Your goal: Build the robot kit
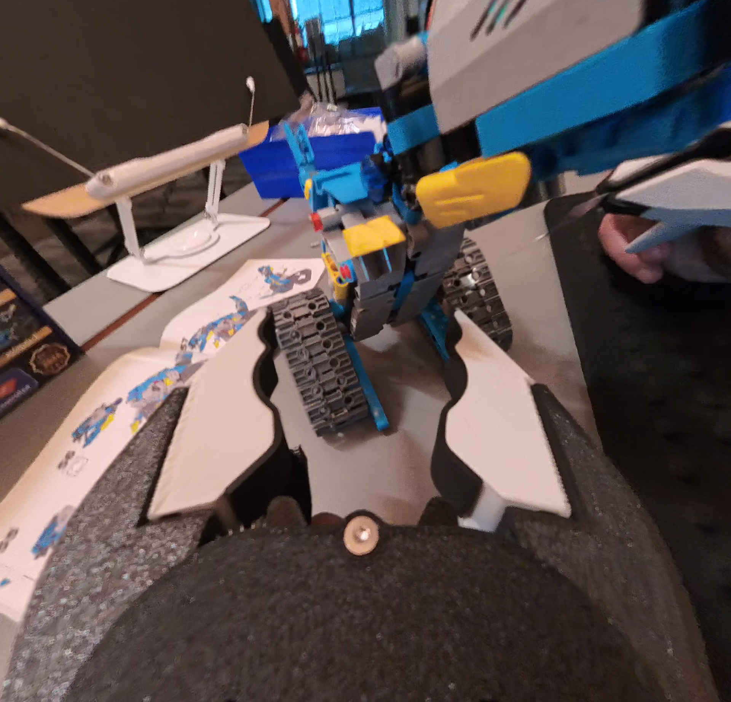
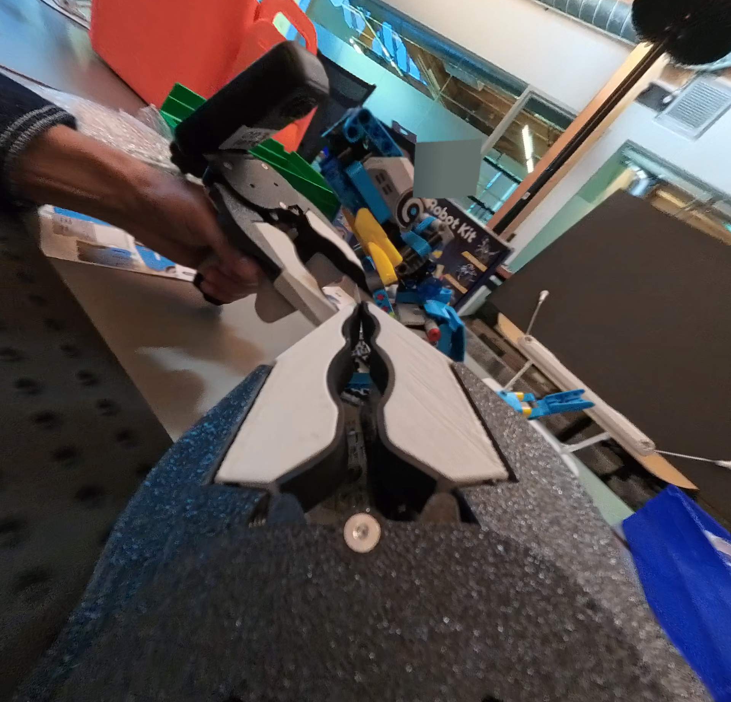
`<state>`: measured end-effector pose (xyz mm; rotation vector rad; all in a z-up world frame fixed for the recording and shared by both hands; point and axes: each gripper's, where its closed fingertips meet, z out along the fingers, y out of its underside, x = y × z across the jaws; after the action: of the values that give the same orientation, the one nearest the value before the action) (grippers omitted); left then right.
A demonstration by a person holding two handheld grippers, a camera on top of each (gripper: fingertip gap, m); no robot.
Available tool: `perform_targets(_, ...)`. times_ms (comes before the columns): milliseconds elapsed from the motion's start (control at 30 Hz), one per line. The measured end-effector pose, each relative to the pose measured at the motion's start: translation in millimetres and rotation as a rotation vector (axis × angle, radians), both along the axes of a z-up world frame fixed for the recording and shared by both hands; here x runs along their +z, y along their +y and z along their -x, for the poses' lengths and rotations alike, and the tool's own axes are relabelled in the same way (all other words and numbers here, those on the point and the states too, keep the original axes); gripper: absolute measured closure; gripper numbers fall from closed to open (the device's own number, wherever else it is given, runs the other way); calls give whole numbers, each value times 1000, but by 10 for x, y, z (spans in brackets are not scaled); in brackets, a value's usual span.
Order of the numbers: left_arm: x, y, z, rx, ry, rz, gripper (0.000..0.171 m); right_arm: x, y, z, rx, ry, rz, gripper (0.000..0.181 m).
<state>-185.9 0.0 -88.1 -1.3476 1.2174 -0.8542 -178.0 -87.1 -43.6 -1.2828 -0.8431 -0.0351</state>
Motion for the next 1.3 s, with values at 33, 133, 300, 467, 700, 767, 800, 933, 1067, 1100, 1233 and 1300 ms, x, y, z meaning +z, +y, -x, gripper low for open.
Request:
perform_targets(33,57,-19,12,-35,-25,-9,84,-4,0,-33,18,20,23,181)
perform_targets(133,201,-49,42,-145,-44,-19,91,72,-34,-153,47,83,23,181)
perform_targets(300,157,-26,-92,-313,102,-27,82,65,-90,-261,133,143,76,181)
perform_targets(467,-3,-75,-289,-434,256,-107,63,104,-122,-353,199,208,110,181)
perform_targets(700,-123,43,-596,-456,251,-290,92,46,-113,-344,214,182,131,181)
perform_targets(767,-117,50,-652,-463,245,-281,93,42,-100,-347,217,191,143,181)
perform_targets(800,-115,48,-674,-454,248,-274,93,51,-81,-372,206,201,144,181)
perform_targets(933,-120,-11,-711,-395,298,-245,95,112,-34,-507,179,257,145,181)
perform_targets(1067,-125,-105,-699,-229,358,-189,95,113,61,-868,82,239,133,181)
perform_targets(1100,-121,-127,-689,-172,370,-174,95,128,83,-990,61,261,137,181)
perform_targets(1233,-111,-114,-612,111,416,-95,95,177,109,-1294,84,374,181,181)
perform_targets(1300,-118,-76,-564,273,420,-42,95,148,143,-1350,92,396,216,181)
